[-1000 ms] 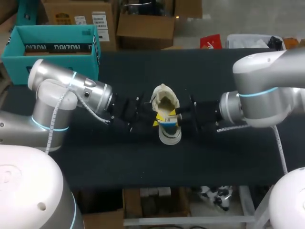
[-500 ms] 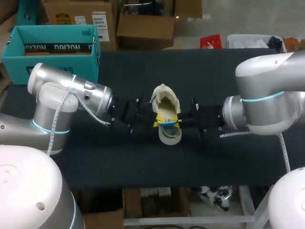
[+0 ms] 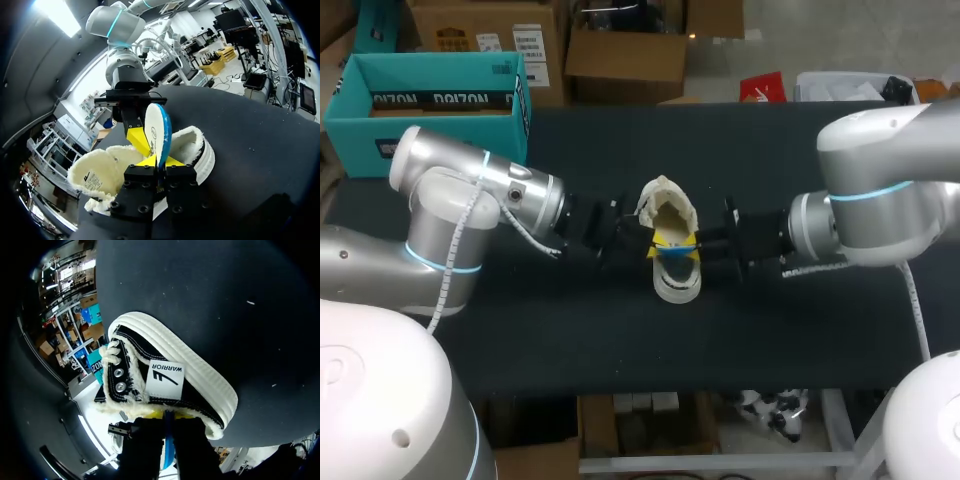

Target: Open the shoe tongue, take the insole out of the shoe, put the insole back into the shoe, and pack the shoe into the shoebox

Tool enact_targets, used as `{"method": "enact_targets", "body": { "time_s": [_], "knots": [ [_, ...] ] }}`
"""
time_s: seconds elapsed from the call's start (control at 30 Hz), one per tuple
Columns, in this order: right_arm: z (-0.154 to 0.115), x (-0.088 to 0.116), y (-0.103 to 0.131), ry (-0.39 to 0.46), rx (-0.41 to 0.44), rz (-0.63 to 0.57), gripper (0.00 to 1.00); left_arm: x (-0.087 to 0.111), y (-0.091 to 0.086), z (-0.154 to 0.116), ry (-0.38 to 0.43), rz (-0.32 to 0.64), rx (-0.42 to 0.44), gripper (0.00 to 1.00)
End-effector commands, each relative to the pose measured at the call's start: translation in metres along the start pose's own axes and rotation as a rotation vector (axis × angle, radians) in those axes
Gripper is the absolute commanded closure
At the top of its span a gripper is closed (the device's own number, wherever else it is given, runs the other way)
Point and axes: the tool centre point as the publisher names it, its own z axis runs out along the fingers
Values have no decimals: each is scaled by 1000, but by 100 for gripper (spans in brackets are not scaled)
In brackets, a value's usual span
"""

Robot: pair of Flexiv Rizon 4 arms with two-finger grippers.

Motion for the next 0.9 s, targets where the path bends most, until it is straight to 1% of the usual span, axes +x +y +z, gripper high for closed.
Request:
{"method": "enact_targets", "body": {
  "time_s": [0.03, 0.13, 0.17, 0.2, 0.23, 0.3, 0.33, 0.4, 0.47, 0.5, 0.57, 0.6, 0.7, 0.73, 0.8, 0.83, 0.9],
  "knots": [
    [8, 2, 10, -9, 26, 4, 100, -10, 17, 9, 10, -22, 9, 100],
    [7, 2, 9, -9, 24, 6, 100, -8, 18, 7, 12, -30, 12, 100],
    [5, 1, 9, -9, 21, 5, 100, -6, 15, 5, 16, -27, 22, 97],
    [4, 1, 8, -7, 18, 4, 100, -4, 12, 2, 17, -20, 27, 74],
    [3, 1, 7, -5, 15, 4, 100, -1, 9, 0, 17, -11, 33, 55],
    [2, 0, 6, -4, 11, 4, 100, 1, 3, -4, 13, 3, 51, 41],
    [1, 0, 6, -2, 9, 5, 100, 2, 0, -6, 11, 9, 58, 40],
    [1, -1, 6, 0, 7, 6, 100, 5, -5, -9, 4, 25, 68, 42],
    [0, -2, 6, 2, 7, 7, 100, 6, -11, -10, -3, 40, 78, 49],
    [0, -2, 7, 2, 7, 7, 100, 7, -13, -10, -4, 47, 78, 54],
    [1, -2, 7, 4, 7, 8, 100, 7, -18, -8, -5, 56, 80, 72],
    [1, -3, 7, 4, 8, 8, 100, 7, -19, -6, -5, 59, 77, 77],
    [1, -3, 7, 5, 10, 8, 100, 7, -21, -1, -6, 64, 67, 77],
    [1, -3, 7, 5, 10, 7, 100, 7, -21, 0, -6, 64, 66, 80],
    [2, -3, 6, 6, 11, 8, 100, 7, -22, 2, -5, 66, 62, 89],
    [2, -4, 6, 6, 11, 9, 100, 7, -22, 2, -5, 66, 62, 100],
    [0, -5, 4, 7, 8, 12, 100, 8, -23, 2, -7, 67, 60, 100]
  ]
}}
